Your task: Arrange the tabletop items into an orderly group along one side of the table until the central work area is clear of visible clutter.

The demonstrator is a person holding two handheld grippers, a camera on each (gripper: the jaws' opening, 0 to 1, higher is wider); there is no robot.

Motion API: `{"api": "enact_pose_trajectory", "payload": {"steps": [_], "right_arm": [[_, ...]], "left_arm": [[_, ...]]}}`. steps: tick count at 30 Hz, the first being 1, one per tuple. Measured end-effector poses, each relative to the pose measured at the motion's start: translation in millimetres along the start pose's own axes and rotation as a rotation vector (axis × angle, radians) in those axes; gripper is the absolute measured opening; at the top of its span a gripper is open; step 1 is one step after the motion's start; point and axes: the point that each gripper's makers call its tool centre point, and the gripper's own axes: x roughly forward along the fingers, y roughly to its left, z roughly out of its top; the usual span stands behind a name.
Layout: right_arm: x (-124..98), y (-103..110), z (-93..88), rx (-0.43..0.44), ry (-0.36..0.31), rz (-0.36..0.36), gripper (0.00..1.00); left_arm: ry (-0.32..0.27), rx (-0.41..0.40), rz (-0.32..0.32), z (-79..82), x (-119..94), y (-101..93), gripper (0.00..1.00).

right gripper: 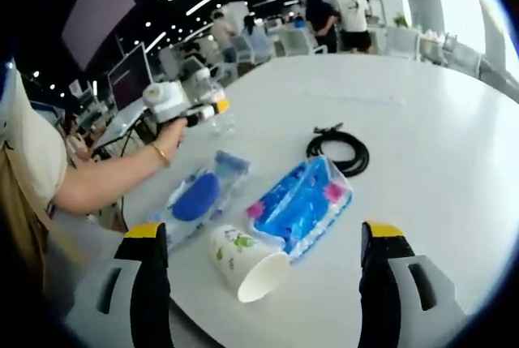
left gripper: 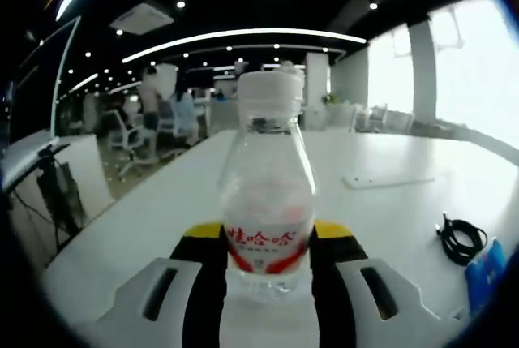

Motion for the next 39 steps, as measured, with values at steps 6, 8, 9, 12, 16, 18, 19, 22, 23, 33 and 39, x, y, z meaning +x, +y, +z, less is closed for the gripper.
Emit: {"api": "enact_pose_trajectory", "payload": {"steps": [6,8,9,12,16,18,19,22,23,33,39], "right_arm": [[0,2,0.9,0.005,-0.002,0.005,0.97],[0,3,0.2,0.0,0.003,0.003,0.98],[0,2,0.0,-0.002,0.006,-0.002,0.98],[-1,2,1.4,-0.001,0.001,-0.003,0.98],[-1,5,4.2,0.011,-0.014,0.011,0.98],[-1,8,5.7,0.009,-0.021,0.02,0.99],[-1,9,6.3,0.006,-0.023,0.022,0.99],[-1,12,10.2,-0.008,-0.044,0.029,0.99],[0,13,11.3,-0.01,-0.052,0.033,0.99],[1,17,16.9,0.001,-0.086,0.038,0.99],[-1,24,25.9,0.003,-0.126,0.055,0.99]], "left_arm": [[-0.002,0.005,0.01,1.4,-4,-1.7,0.38],[0.005,-0.004,0.014,1.7,-5,-2.0,0.38],[0.005,-0.003,0.015,2.0,-5,-2.4,0.38],[0.013,-0.007,0.014,2.1,-5,-2.0,0.38],[0.01,0.019,0.018,10.4,-10,-1.4,0.48],[0.005,0.028,0.012,18.1,-12,-0.8,0.5],[0.007,0.032,0.01,20.1,-12,-0.2,0.5],[0.024,0.025,0.027,25.6,-15,7.2,0.59],[0.026,0.017,0.029,27.3,-16,8.3,0.61],[0.012,0.008,-0.03,47.2,-35,14.2,0.87],[-0.001,0.023,-0.062,57.4,-48,24.5,0.99]]}}
